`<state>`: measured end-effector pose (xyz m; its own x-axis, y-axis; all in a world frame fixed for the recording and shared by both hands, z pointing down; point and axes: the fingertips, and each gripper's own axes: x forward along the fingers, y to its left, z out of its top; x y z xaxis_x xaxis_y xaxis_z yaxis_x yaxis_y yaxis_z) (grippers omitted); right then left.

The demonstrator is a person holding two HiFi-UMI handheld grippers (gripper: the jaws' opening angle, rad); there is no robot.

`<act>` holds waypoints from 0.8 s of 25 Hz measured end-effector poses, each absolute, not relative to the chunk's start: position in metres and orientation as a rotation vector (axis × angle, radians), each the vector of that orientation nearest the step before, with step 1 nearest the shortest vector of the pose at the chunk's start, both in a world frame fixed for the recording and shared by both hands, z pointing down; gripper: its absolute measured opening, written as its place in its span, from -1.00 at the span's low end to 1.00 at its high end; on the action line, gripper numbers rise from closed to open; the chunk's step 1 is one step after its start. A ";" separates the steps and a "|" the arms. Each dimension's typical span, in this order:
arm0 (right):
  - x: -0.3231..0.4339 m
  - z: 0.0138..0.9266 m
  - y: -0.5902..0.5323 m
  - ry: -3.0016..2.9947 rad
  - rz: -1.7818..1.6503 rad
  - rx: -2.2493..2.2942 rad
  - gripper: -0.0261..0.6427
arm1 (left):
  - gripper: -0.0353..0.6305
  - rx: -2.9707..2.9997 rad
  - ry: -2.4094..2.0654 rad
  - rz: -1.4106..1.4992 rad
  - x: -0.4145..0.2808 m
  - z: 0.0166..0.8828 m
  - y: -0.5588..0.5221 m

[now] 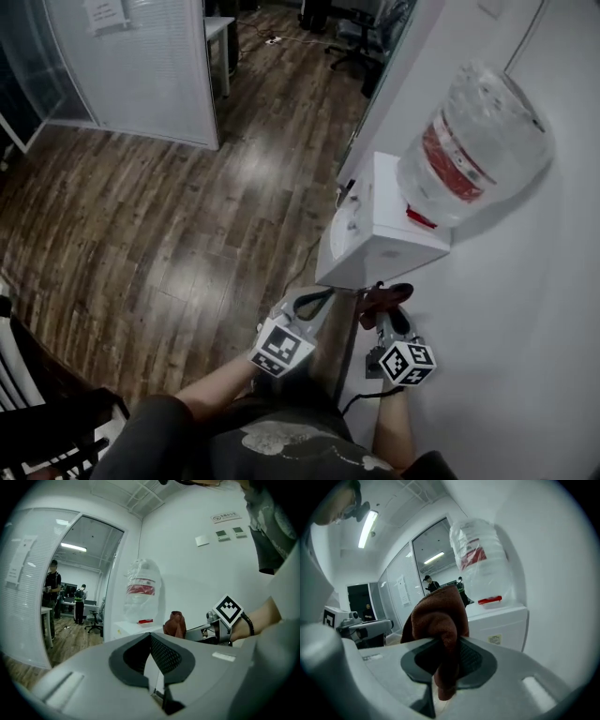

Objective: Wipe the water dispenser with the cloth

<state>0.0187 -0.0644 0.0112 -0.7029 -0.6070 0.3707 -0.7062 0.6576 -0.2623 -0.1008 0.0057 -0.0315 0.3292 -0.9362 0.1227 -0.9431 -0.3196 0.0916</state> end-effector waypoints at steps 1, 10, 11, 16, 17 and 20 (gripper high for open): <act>0.020 0.010 -0.060 -2.625 0.574 1.071 -0.74 | -0.84 2.446 -1.734 0.063 -0.099 -0.033 0.012; 0.024 0.029 -0.010 -2.552 0.642 1.053 -0.74 | -0.84 2.361 -1.784 0.061 -0.122 -0.020 0.051; 0.026 0.030 -0.008 -2.549 0.656 1.046 -0.74 | -0.83 2.348 -1.799 0.059 -0.124 -0.021 0.053; 0.036 0.030 -0.003 -2.587 0.742 1.070 -0.74 | -0.84 2.296 -1.866 0.091 -0.124 -0.021 0.071; 0.039 0.030 -0.001 -2.600 0.750 1.070 -0.74 | -0.84 2.284 -1.878 0.102 -0.122 -0.019 0.075; 0.054 0.035 0.017 -2.618 0.713 1.036 -0.74 | -0.84 2.238 -1.910 0.121 -0.107 -0.013 0.091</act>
